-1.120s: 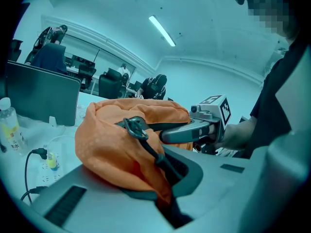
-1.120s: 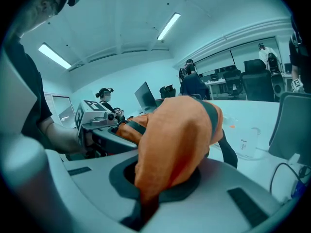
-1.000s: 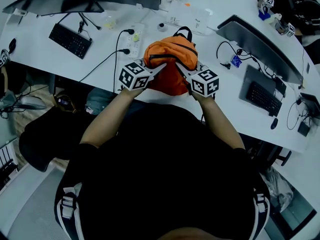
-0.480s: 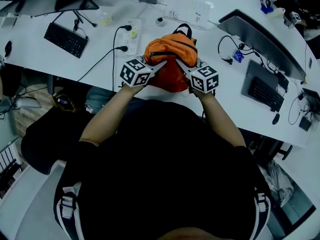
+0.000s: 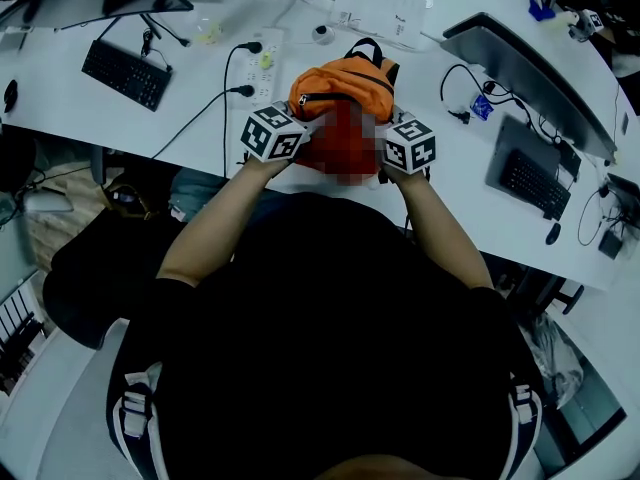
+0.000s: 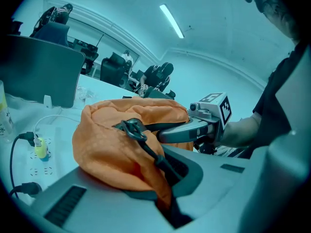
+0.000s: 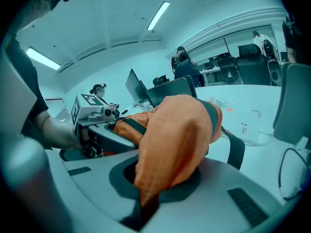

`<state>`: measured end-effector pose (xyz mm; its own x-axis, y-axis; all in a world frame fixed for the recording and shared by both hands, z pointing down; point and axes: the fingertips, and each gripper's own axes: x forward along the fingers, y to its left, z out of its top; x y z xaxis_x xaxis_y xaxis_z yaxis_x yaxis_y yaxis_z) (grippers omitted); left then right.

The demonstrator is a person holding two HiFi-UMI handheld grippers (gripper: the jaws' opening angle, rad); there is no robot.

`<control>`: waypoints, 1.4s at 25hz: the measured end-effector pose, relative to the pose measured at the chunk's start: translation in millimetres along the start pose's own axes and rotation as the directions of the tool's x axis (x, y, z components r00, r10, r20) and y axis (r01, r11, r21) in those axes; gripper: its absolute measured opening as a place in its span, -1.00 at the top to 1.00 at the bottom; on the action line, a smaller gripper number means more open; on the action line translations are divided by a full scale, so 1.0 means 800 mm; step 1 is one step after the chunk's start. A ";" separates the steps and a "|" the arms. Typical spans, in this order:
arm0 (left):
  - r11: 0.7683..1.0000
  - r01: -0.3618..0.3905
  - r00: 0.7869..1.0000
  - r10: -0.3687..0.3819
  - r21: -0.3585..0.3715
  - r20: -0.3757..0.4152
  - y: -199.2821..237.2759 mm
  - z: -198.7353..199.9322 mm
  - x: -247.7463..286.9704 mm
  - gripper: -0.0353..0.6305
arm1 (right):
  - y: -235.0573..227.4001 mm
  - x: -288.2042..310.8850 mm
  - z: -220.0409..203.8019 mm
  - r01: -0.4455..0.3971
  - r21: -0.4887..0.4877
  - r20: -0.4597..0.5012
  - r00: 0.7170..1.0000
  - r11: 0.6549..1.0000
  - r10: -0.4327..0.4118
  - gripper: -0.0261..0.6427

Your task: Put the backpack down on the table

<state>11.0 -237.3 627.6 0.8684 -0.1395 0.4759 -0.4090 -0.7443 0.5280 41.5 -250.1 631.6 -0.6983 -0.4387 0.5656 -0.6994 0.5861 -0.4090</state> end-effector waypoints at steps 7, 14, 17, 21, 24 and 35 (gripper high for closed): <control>1.000 0.008 1.000 -0.009 -0.020 -0.023 0.015 -0.009 0.010 0.82 | -0.012 0.013 -0.010 0.000 0.017 -0.019 1.000 1.000 0.000 0.83; 0.999 0.003 0.999 -0.005 -0.043 -0.041 0.031 -0.017 0.016 0.82 | -0.019 0.026 -0.016 -0.009 0.031 -0.038 0.999 0.999 0.010 0.83; 0.999 0.005 0.999 -0.008 -0.049 -0.047 0.036 -0.021 0.021 0.82 | -0.024 0.031 -0.020 -0.011 0.038 -0.047 0.999 0.999 0.012 0.83; 0.998 0.003 0.998 -0.006 -0.066 -0.055 0.043 -0.028 0.025 0.82 | -0.028 0.037 -0.028 -0.011 0.039 -0.064 0.998 0.999 0.013 0.83; 0.997 0.000 0.998 -0.005 -0.074 -0.068 0.048 -0.033 0.028 0.82 | -0.031 0.042 -0.033 -0.015 0.043 -0.073 0.997 0.999 0.018 0.83; 0.996 0.000 0.994 -0.010 -0.090 -0.108 0.066 -0.048 0.041 0.82 | -0.045 0.063 -0.051 -0.016 0.016 -0.099 0.995 1.000 0.018 0.83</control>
<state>7.1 -256.5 697.9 0.8370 -0.0611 0.5438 -0.4327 -0.6823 0.5892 37.7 -265.8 704.3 -0.6922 -0.3587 0.6262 -0.6903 0.5821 -0.4296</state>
